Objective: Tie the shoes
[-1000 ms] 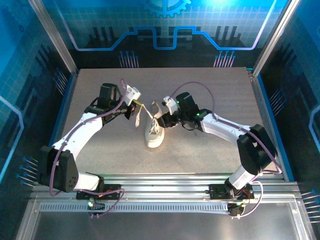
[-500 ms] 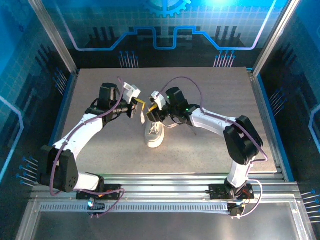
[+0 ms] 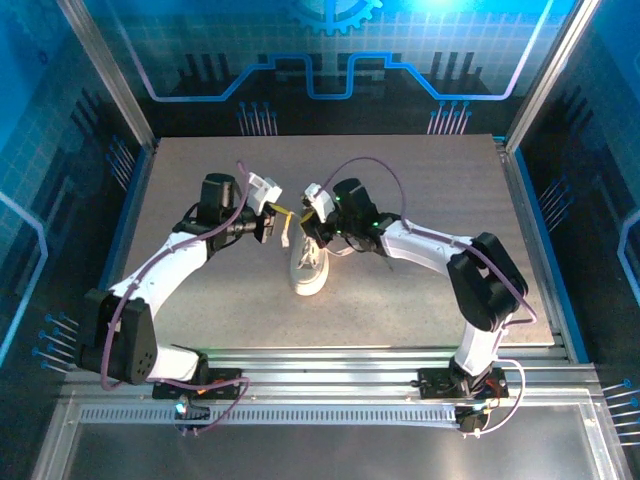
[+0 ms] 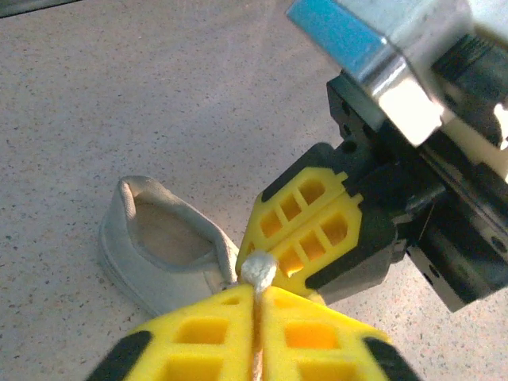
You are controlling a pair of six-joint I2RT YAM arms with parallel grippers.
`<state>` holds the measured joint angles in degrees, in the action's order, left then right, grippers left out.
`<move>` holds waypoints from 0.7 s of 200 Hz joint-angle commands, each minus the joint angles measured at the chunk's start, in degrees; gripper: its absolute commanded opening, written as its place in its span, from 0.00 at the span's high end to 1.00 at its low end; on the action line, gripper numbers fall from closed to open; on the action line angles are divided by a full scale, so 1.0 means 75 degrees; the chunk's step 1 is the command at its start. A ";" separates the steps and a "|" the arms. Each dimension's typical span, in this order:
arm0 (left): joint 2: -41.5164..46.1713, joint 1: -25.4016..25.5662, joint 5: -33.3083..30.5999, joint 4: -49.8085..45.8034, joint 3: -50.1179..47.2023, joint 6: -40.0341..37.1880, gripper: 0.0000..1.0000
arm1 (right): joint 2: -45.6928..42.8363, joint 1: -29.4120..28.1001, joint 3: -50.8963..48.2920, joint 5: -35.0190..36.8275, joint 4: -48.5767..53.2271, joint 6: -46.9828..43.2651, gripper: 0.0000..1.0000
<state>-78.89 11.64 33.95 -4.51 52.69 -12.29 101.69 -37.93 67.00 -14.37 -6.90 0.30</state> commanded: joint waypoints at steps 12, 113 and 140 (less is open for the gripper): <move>0.0407 0.0030 0.0133 0.0354 -0.0324 -0.0377 0.59 | -0.0424 -0.0099 -0.0064 0.0277 -0.0144 -0.0304 1.00; -0.0147 0.0083 0.0547 0.0823 -0.0410 -0.1536 0.58 | -0.0482 -0.0010 0.0034 0.0076 0.0192 -0.0448 1.00; -0.0498 0.0146 0.0523 0.0741 -0.0257 -0.1706 0.57 | -0.0510 -0.0004 0.0032 0.0065 0.0258 -0.0440 1.00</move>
<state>-80.36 12.01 35.88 -0.01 49.50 -22.46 100.05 -37.91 66.65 -12.88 -5.72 -2.04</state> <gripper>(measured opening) 0.425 0.048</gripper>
